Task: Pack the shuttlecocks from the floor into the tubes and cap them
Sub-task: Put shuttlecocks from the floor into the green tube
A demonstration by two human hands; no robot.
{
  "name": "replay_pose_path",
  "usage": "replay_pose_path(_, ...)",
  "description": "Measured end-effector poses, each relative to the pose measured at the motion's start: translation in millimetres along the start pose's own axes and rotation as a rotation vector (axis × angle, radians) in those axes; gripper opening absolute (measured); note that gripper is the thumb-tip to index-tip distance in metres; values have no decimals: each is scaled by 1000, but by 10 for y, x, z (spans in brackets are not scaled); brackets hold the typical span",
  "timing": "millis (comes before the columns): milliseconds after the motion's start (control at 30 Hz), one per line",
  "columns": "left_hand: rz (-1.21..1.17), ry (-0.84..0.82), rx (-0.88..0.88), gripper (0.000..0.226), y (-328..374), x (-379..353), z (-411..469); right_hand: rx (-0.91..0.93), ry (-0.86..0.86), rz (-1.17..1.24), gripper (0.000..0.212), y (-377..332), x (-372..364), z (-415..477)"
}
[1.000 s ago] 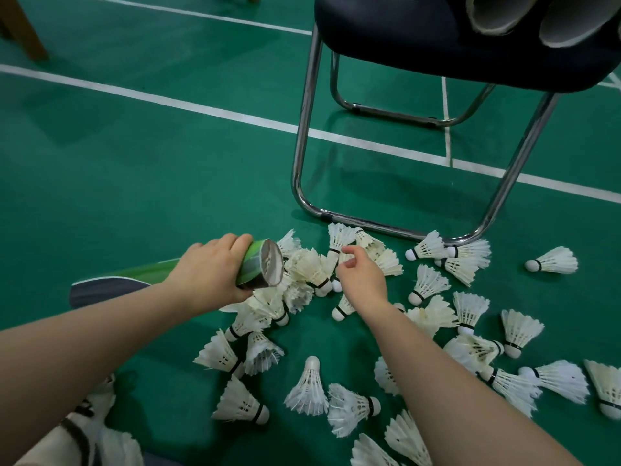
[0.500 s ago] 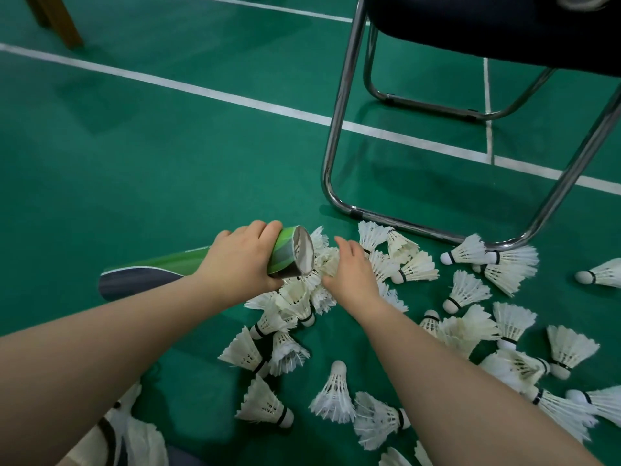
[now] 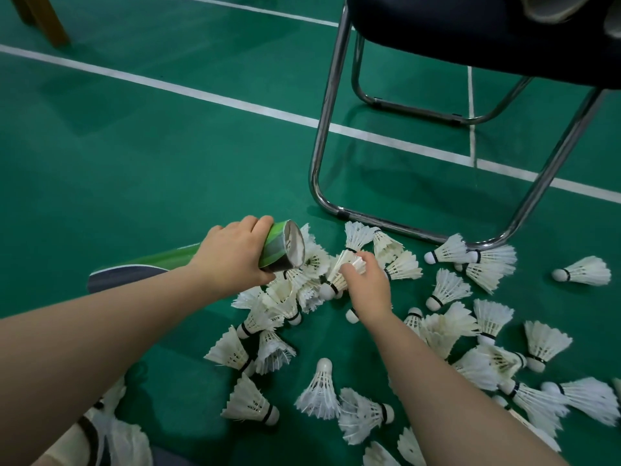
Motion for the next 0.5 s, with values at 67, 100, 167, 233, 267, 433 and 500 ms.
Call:
replay_pose_path(67,3,1,-21,74,78,5,2,-137,40,294,19,64,54,-11)
replay_pose_path(100,2,2,-33,73,130,11,7,-172,65,386,14,75,95,-5)
replay_pose_path(167,5,1,-51,74,220,13,10,-163,79,434,17,15,178,-4)
replay_pose_path(233,14,-5,-58,74,277,-2,16,-138,97,446,22,-55,256,-26)
replay_pose_path(267,17,-8,-58,74,294,-11,19,-122,110,466,22,-95,287,-45)
replay_pose_path(433,15,-14,-53,75,372,-28,38,3,129,524,24,-314,361,-175)
replay_pose_path(500,10,-16,-69,74,426,-36,31,71,37,461,26,-426,261,-240)
Point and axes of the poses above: each hand's wrist, its own z-axis towards the middle knuckle, its own x-axis out of the back of the hand, y = z × x, the point moved 7 cm from there along z, towards the middle knuckle, and after that the axes turned 10 degrees about x, right-handed, at the moved point
